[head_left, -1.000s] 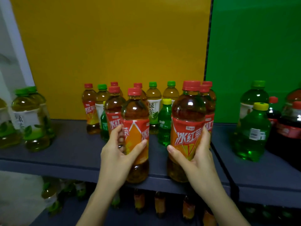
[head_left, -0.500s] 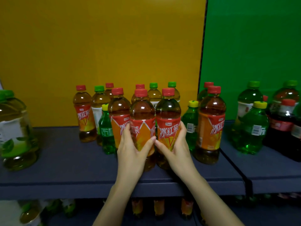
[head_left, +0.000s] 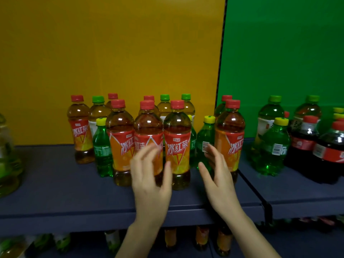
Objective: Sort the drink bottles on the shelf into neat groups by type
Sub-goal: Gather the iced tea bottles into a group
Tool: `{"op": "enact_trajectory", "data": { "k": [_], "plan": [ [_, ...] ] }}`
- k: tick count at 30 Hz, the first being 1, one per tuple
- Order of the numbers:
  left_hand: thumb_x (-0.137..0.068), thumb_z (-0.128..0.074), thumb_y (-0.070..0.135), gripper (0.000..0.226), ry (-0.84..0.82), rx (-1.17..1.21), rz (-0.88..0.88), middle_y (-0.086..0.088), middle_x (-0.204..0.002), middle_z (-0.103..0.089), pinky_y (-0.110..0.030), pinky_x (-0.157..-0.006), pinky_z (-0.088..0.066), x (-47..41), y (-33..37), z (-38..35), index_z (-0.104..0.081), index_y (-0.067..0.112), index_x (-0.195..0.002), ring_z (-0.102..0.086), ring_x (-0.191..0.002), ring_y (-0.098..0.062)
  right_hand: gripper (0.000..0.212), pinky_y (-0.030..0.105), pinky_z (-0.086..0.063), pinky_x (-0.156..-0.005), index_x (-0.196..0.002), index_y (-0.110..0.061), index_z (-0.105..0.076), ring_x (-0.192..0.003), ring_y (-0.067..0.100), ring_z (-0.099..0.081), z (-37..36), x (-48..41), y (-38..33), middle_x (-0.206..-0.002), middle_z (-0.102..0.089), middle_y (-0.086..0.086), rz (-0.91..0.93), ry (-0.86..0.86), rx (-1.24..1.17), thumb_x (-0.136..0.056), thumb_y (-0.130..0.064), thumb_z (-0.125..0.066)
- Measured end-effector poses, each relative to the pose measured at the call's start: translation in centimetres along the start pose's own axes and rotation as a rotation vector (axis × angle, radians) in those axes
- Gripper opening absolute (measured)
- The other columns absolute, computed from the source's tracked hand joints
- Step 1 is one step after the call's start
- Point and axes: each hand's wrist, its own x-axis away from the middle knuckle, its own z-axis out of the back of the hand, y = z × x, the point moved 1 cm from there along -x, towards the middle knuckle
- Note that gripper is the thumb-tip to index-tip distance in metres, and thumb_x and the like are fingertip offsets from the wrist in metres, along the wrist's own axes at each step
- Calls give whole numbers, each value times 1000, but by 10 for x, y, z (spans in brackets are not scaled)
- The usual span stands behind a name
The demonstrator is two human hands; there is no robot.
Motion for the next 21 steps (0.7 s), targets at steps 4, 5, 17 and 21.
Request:
{"op": "enact_trajectory", "data": {
  "k": [4, 5, 17, 21],
  "plan": [
    [-89, -49, 23, 29, -393, 160, 41, 10, -117, -55, -14, -100, -36, 26, 24, -31, -55, 21, -118, -46, -114, 3, 51, 28, -29, -113, -140, -31, -25, -135, 2, -31, 6, 1, 8, -145, -33, -13, 26, -12, 37, -96, -19, -46],
    [-90, -48, 25, 36, -478, 175, 103, 14, -126, -48, -14, -104, -33, 32, 28, -39, -49, 25, -126, -41, -121, 5, 51, 28, -29, -113, -142, -29, -26, -135, 2, -31, 8, -1, 10, -146, -33, -12, 29, -15, 37, -96, -18, -45],
    [-95, -48, 15, 78, -499, 202, 418, 11, -157, 3, -6, -107, 0, 28, 36, -78, 9, 23, -148, -1, -141, 1, 72, 13, -8, -114, -149, -18, -2, -143, 6, -6, 12, -32, 32, -157, -6, -4, 11, -97, 109, -95, -18, -49],
    [-94, -46, 11, 73, -492, 211, 460, 8, -157, -7, -19, -115, -11, 25, 31, -80, 1, 21, -149, -10, -143, -3, 83, 38, -28, -114, -148, -12, -6, -139, 20, -27, -1, -53, 31, -150, -27, 8, -61, 10, 94, -87, -19, -61]
  ]
}}
